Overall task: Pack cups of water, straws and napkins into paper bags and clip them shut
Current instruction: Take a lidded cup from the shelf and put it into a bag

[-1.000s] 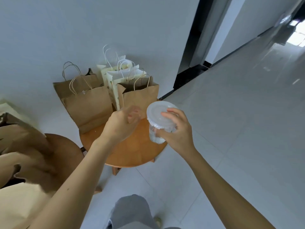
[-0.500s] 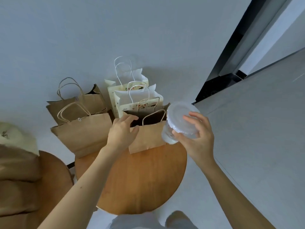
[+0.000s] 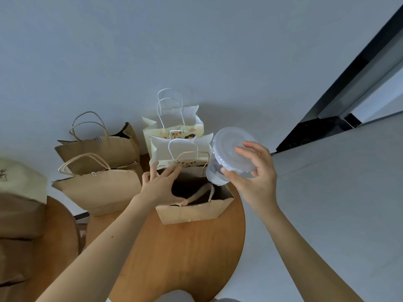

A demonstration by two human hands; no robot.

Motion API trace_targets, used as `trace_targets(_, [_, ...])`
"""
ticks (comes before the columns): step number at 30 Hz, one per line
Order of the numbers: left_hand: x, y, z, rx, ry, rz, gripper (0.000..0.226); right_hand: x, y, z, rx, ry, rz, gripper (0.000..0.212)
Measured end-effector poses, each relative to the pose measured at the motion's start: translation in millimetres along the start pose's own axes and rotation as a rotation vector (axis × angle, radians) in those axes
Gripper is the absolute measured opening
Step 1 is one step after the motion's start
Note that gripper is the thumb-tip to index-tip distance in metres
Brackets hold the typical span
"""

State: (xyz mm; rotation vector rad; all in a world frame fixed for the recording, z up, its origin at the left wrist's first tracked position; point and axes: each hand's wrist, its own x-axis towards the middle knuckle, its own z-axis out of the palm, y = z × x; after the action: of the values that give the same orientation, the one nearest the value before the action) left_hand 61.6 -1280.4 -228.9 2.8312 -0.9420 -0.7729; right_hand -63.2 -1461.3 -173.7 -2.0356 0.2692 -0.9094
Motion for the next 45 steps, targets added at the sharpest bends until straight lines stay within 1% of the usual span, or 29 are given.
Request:
trace_targets(3, [6,1,6,0.057,-0.075,-0.017,0.120,7,10,9,0.026,-0.055,0.001,0.043])
trace_targets(6, [9,1,11,0.062,-0.127,-0.023,0.127,5,21,18,0.048,-0.106,-0.002,0.043])
trace_targets(8, [11,0,12,0.060,-0.151,-0.030,0.129,1,27,22,0.046,-0.175,-0.008,0.044])
trace_targets(12, [14,0,13,0.023,-0.178,-0.039,0.131,-10,41,34,0.020,-0.368,-0.039,0.043])
trace_targets(16, [13,-1,12,0.003,-0.209,-0.046,0.132,-17,59,44,-0.012,-0.606,0.000,0.042])
trace_targets(21, [9,-4,8,-0.029,-0.232,-0.031,0.134,-17,79,64,-0.219,-0.944,-0.011,0.037])
trace_targets(23, [8,-4,8,-0.038,-0.229,-0.017,0.136,-19,87,77,-0.280,-1.031,-0.021,0.034])
trace_targets(26, [7,-1,10,-0.034,-0.219,0.001,0.135,-22,98,93,-0.318,-1.095,0.038,0.034])
trace_targets(29, [6,2,13,-0.013,-0.198,0.005,0.133,-25,112,109,-0.440,-1.151,0.128,0.041])
trace_targets(31, [5,2,15,-0.017,-0.187,0.005,0.132,-28,121,120,-0.495,-1.225,0.148,0.043])
trace_targets(33, [4,1,16,-0.018,-0.185,0.002,0.131,-32,129,125,-0.516,-1.306,0.122,0.040])
trace_targets(35, [4,1,18,-0.006,-0.181,-0.002,0.131,-33,136,126,-0.509,-1.349,0.103,0.039])
trace_targets(39, [6,2,20,-0.021,-0.166,-0.012,0.130,-34,148,127,-0.467,-1.377,0.075,0.041])
trace_targets(42, [8,0,19,-0.043,-0.156,-0.025,0.128,-34,154,126,-0.497,-1.407,0.052,0.044])
trace_targets(45, [10,-1,18,-0.036,-0.148,-0.029,0.126,-38,162,119,-0.528,-1.384,0.058,0.041])
